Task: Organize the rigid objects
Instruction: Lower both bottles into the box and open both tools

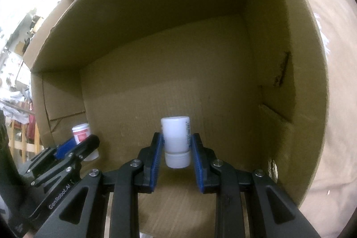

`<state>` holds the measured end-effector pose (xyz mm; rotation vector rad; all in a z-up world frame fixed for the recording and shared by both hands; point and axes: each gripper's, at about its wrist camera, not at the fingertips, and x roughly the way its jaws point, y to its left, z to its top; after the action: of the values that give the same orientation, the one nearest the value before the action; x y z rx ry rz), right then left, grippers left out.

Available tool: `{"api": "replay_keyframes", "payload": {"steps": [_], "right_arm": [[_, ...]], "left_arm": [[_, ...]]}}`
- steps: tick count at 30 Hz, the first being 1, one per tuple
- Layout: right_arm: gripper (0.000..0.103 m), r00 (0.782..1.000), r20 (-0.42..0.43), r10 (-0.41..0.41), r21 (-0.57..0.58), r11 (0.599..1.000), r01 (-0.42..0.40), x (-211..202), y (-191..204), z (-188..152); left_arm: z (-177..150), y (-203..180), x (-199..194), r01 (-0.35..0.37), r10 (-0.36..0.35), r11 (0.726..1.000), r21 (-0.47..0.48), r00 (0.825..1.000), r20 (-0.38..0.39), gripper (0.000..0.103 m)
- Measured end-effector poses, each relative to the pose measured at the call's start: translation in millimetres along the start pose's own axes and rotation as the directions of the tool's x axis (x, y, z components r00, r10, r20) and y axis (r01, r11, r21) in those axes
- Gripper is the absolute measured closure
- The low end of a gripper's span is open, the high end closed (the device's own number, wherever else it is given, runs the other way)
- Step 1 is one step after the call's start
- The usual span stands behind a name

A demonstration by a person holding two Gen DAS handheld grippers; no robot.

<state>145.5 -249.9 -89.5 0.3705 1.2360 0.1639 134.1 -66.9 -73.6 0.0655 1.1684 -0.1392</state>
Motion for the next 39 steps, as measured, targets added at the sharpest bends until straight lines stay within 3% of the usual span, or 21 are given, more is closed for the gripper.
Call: {"api": "replay_keyframes", "payload": {"steps": [9, 11, 13, 14, 18, 22, 25, 39], "right_arm": [[0.073, 1.0, 0.029, 0.011, 0.009, 1.0, -0.012, -6.2, -2.0, 1.1], [0.065, 0.999, 0.044, 0.026, 0.003, 1.0, -0.026, -11.9, -2.8, 1.2], [0.039, 0.997, 0.067, 0.035, -0.008, 0.999, -0.034, -19.0, -2.5, 0.8], [0.038, 0.996, 0.082, 0.044, -0.014, 0.999, -0.043, -22.2, -1.2, 0.9], [0.027, 0.992, 0.106, 0.074, -0.021, 0.997, -0.072, -29.9, 0.5, 2.2], [0.019, 0.987, 0.121, 0.103, -0.02, 0.995, -0.102, -35.2, 0.1, 2.2], [0.019, 0.984, 0.144, 0.108, -0.027, 0.994, -0.105, -39.2, 1.0, 2.1], [0.019, 0.979, 0.187, 0.084, -0.062, 0.995, -0.074, -43.5, 14.4, 5.9]], "left_arm": [[-1.5, 1.2, -2.7, -0.009, 0.009, 1.0, 0.0, 1.0, 0.003, 0.078], [-1.5, 1.5, -2.4, -0.007, 0.007, 1.0, -0.002, 1.0, -0.002, 0.078], [-0.8, 1.7, -5.4, -0.004, 0.004, 1.0, -0.003, 1.0, -0.002, 0.078], [0.8, 1.9, -7.1, -0.003, 0.003, 1.0, -0.003, 1.0, -0.002, 0.076], [2.9, -1.3, -13.4, 0.033, -0.033, 0.999, 0.001, 0.999, 0.0, 0.06], [2.0, -7.2, -22.6, 0.049, -0.049, 0.999, 0.016, 0.999, 0.023, 0.036], [2.4, -8.2, -30.2, 0.029, -0.031, 0.999, 0.022, 0.998, 0.056, 0.034], [5.0, -0.3, -45.4, -0.02, 0.02, 1.0, 0.003, 0.997, 0.079, 0.034]]}}
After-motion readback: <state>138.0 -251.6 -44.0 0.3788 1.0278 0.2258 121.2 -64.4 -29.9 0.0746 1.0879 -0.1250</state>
